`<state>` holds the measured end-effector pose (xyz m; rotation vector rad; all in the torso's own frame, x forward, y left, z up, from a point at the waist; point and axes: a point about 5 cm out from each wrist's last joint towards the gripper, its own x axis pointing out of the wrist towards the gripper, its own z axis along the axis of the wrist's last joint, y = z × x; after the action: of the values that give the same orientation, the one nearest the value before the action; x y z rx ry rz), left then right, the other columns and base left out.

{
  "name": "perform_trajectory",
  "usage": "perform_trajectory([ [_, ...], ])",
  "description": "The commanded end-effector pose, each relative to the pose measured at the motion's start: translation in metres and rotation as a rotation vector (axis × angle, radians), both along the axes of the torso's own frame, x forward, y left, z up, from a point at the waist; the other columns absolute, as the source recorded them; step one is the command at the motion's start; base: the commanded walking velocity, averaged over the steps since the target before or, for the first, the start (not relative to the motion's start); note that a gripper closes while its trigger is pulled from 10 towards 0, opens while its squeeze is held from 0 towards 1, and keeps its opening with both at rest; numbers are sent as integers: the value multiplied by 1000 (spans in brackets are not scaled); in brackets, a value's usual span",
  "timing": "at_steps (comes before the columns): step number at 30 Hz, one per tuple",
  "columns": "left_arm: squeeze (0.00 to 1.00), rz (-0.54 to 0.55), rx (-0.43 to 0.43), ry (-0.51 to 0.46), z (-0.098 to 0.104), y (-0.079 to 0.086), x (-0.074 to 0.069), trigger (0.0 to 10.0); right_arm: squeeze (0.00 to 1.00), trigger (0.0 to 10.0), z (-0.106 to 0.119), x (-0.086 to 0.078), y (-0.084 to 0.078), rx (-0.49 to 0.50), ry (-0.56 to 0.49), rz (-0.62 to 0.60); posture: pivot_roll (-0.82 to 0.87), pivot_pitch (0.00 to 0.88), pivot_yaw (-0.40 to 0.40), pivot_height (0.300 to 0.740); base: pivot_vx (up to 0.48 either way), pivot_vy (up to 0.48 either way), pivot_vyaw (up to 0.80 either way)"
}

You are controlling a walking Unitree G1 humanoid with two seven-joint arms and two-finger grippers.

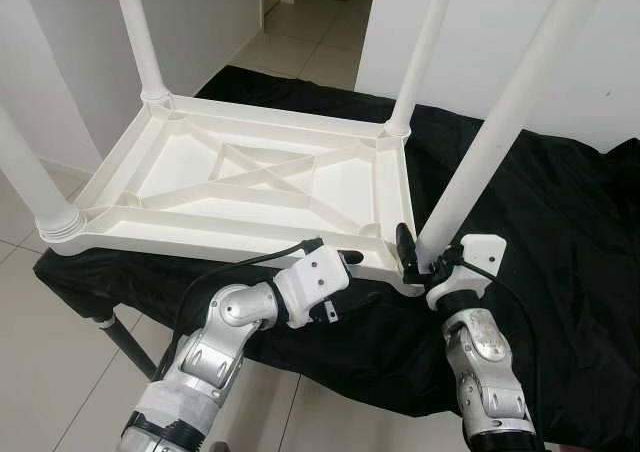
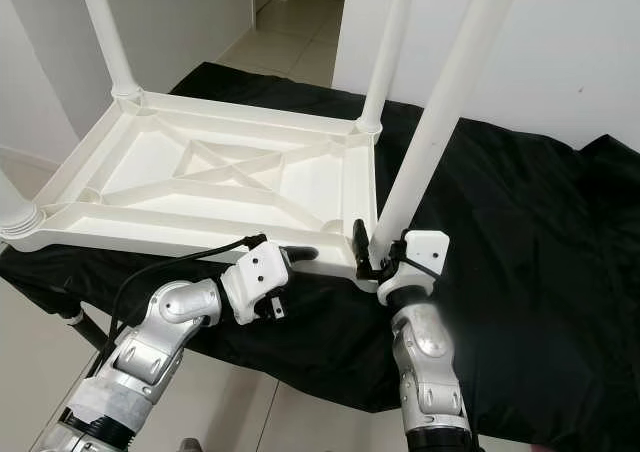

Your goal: Building children table

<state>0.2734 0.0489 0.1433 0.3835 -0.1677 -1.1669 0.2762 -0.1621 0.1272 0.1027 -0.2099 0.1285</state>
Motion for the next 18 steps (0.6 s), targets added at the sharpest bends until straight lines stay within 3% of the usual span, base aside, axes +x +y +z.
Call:
perform_trajectory([
  [1, 0, 163, -59, -33, 2, 5, 8, 10000, 0, 10000, -3, -2, -3, 0, -5, 17, 21, 20, -60, 740, 0, 0, 0],
  [2, 0, 236, -107, -37, 2, 11, 13, 10000, 0, 10000, -4, -2, -3, -23, -26, 57, 15, 11, -51, 740, 0, 0, 0],
  [8, 0, 295, -126, -83, -1, 19, 12, 10000, 0, 10000, -9, -5, -3, -45, -27, 104, 22, 14, -53, 740, 0, 0, 0],
  [18, 0, 169, -116, -103, -6, 16, -2, 10000, 0, 10000, -6, -3, -16, -95, -30, 224, 24, 31, -60, 740, 0, 0, 0],
])
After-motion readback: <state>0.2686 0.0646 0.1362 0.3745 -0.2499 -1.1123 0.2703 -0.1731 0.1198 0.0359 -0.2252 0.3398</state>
